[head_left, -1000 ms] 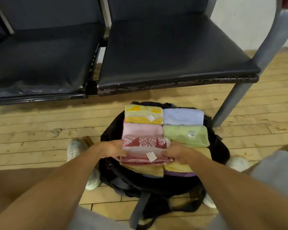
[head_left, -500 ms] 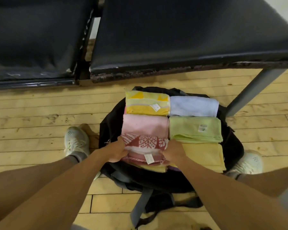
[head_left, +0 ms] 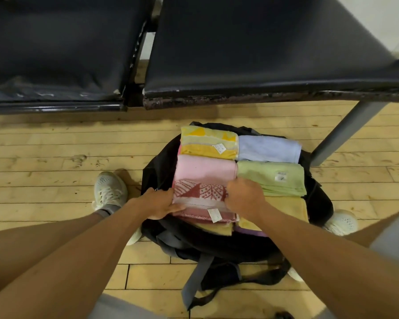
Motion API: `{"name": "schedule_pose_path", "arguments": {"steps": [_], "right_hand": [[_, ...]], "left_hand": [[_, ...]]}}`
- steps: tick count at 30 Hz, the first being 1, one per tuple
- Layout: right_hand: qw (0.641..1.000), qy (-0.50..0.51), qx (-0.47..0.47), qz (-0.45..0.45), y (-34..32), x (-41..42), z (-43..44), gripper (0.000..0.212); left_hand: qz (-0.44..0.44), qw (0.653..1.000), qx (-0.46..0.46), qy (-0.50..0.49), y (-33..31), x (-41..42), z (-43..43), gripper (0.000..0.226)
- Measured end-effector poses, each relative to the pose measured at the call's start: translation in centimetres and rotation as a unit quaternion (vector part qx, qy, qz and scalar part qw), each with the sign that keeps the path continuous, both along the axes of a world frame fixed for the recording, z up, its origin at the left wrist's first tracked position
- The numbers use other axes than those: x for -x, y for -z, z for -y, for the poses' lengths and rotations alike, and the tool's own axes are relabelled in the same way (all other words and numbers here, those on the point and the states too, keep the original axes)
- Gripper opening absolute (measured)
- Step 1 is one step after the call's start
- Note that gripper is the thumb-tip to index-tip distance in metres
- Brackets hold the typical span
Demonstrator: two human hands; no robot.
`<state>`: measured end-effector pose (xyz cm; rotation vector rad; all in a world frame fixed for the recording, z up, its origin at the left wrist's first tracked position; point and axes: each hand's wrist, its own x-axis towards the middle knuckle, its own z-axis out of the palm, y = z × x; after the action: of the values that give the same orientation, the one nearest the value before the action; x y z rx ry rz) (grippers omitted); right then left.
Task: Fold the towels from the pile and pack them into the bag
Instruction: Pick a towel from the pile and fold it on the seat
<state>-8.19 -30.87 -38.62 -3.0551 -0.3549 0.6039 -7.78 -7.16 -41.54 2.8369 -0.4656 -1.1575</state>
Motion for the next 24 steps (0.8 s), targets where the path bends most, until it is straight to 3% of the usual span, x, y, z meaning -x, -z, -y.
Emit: {"name": "schedule_pose_path", "arguments": {"steps": [2, 5, 8, 10, 13, 15, 21, 24], "right_hand": [[0.998, -0.058, 0.007, 0.018, -0.7, -0.2, -0.4, 0.027], [0.983, -0.168, -0.073, -0.001, -0.9, -0.2, -1.2, 0.026], [0.96, -0.215, -0.167, -0.064, -0.8, 0.6, -3.1, 0.033], [0.959, -0.207, -0.177, -0.076, 0.1, 0.8, -4.4, 0.034], [0.964, -0.147, -0.21, -0.07, 2.0, 0.3, -4.9, 0.034], [0.962, -0.126, -0.23, -0.074, 3.2, -0.3, -4.6, 0.035], [0.955, -0.098, -0.259, -0.105, 4.1, -0.9, -4.2, 0.03], [0.951, -0.099, -0.265, -0.121, 4.3, -1.2, -4.4, 0.032]], "left_hand": [[0.018, 0.998, -0.035, 0.049, -0.2, 0.0, -0.6, 0.054], [-0.002, 0.999, -0.028, 0.036, 0.2, -0.6, -1.9, 0.033], [-0.046, 0.998, 0.018, -0.031, 0.3, -1.2, -3.6, 0.052], [-0.04, 0.996, 0.055, -0.064, 0.4, -1.3, -4.2, 0.055], [0.014, 0.988, 0.11, -0.107, 0.6, -1.4, -3.8, 0.034], [0.045, 0.989, 0.112, -0.089, 1.3, -1.4, -3.4, 0.031], [0.013, 0.995, -0.079, 0.064, 1.4, -2.3, -1.4, 0.021], [0.055, 0.982, -0.115, 0.136, 0.4, -1.8, -0.3, 0.02]]}}
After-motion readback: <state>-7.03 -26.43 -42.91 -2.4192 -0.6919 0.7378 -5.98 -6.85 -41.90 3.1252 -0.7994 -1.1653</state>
